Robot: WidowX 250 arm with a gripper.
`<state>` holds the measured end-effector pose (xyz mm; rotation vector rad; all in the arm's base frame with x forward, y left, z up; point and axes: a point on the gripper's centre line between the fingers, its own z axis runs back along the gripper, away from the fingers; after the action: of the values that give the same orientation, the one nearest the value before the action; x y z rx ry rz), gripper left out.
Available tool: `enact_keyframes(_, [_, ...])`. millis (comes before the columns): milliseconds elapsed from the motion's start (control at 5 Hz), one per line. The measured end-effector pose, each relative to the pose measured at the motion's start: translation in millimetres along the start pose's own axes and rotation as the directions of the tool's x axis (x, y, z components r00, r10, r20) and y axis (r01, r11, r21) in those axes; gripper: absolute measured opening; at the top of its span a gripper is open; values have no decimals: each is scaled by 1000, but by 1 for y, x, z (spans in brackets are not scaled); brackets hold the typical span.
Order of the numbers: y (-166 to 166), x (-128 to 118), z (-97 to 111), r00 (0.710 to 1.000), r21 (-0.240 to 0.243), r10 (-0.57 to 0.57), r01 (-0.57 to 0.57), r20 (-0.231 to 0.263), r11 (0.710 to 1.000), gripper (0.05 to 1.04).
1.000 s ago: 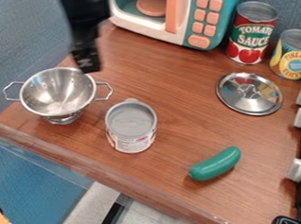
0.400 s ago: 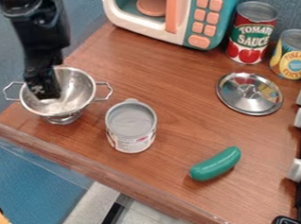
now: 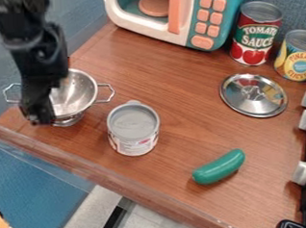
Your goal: Move silver colander from left bottom side to the left of silver lid
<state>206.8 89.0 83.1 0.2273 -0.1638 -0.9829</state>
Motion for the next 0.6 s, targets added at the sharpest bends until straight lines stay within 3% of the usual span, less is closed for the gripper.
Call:
enact_keyframes(400, [-8,5,-24,998,22,-61,62,-19,998,949])
enact_keyframes(600, [-8,8,-26,998,53,-70,70,2,996,659])
